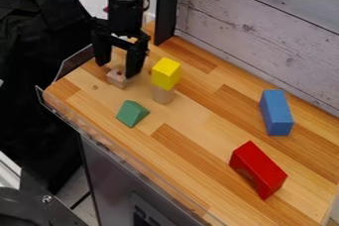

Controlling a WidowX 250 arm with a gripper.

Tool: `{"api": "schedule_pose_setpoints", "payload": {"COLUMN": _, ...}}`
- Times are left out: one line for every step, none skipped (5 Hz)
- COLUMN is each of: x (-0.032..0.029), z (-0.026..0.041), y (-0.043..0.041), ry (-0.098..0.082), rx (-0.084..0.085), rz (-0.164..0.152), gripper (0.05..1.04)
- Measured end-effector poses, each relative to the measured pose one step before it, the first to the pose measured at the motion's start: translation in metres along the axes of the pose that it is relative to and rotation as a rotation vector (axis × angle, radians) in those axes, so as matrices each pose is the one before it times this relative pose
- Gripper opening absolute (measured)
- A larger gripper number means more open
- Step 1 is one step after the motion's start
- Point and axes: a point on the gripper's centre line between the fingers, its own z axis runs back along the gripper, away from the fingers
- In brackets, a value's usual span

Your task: Put the cube with a hole on top of the yellow cube

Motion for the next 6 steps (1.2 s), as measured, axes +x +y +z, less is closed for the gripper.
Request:
{"api": "schedule_pose_setpoints", "payload": {"x": 0.00434, "z": -0.00119, "y": -0.00527, "ry": 0.0060, "rx": 0.0062, "rz": -0.0022, "gripper": 1.000}}
{"api": "schedule_pose_setpoints", "payload": {"x": -0.00018, "z": -0.01406, "y": 0.00270, "ry": 0.0455, "rx": 0.0110, "rz": 0.0313, "gripper": 0.997}}
{"api": "schedule_pose_setpoints", "payload": {"x": 0.00357, "z": -0.00204, "y": 0.00151, "ry": 0.0120, "rx": 0.0050, "rz": 0.0277, "gripper": 0.952}}
{"api": "schedule_pose_setpoints", "payload": {"x": 0.00071, "z": -0.00014, "y": 0.00017, "ry": 0.0030, "rx": -0.0005, "rz": 0.0185, "gripper": 0.698}}
{"api": "schedule_pose_setpoints", "payload": {"x": -0.00251, "z": 0.00014, "y": -0.00117, "ry": 0.0083, "rx": -0.0059, "rz": 0.0002, "gripper": 0.544}}
{"api": "schedule_pose_setpoints", "payload": {"x": -0.00494, "z": 0.02145, "y": -0.00179, "ry": -0.0523, "rx": -0.0052, "rz": 0.0017, "gripper": 0.544}}
